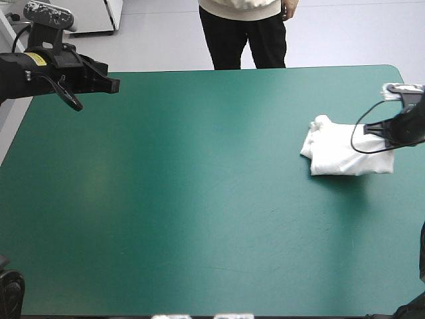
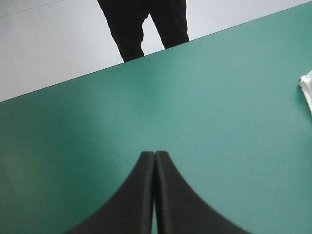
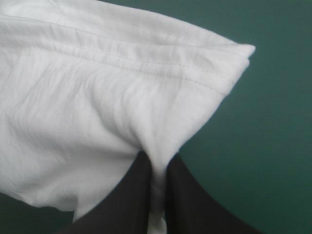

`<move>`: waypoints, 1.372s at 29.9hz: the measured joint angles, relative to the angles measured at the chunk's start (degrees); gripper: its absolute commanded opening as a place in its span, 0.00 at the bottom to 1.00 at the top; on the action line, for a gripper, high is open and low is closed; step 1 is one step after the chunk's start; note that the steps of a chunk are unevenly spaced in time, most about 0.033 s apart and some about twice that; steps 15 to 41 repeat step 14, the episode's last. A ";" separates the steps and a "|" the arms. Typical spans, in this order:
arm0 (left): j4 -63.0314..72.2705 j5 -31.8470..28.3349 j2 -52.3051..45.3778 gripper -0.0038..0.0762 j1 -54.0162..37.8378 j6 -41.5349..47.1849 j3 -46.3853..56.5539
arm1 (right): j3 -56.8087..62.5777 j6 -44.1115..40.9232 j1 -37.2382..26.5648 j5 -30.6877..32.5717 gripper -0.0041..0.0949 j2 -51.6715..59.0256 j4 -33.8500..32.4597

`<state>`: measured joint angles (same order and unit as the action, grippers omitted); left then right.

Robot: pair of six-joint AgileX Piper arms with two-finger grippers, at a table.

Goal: Fold the cloth

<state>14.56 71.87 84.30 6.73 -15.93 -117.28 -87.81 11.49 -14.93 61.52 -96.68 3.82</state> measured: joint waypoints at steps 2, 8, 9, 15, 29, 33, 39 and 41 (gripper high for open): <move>0.00 0.00 0.00 0.04 0.00 0.00 0.00 | 0.60 -0.27 -2.94 0.02 0.07 -0.07 -0.90; -0.06 -0.12 -0.13 0.04 0.00 0.51 0.05 | 5.83 -0.34 -5.80 -2.33 0.56 -0.11 -1.69; -0.21 -0.33 -0.19 0.04 0.00 0.62 0.04 | 6.41 -0.34 -5.80 -2.79 0.67 -0.11 -1.46; -4.41 -1.25 -2.89 0.04 0.00 4.58 0.11 | 7.89 -0.16 -5.80 -5.08 0.87 0.60 2.85; -4.41 -1.25 -2.89 0.04 0.00 4.58 0.11 | 7.89 -0.16 -5.80 -5.08 0.87 0.60 2.85; -4.41 -1.25 -2.89 0.04 0.00 4.58 0.11 | 7.89 -0.16 -5.80 -5.08 0.87 0.60 2.85; -4.41 -1.25 -2.89 0.04 0.00 4.58 0.11 | 7.89 -0.16 -5.80 -5.08 0.87 0.60 2.85; -4.41 -1.25 -2.89 0.04 0.00 4.58 0.11 | 7.89 -0.16 -5.80 -5.08 0.87 0.60 2.85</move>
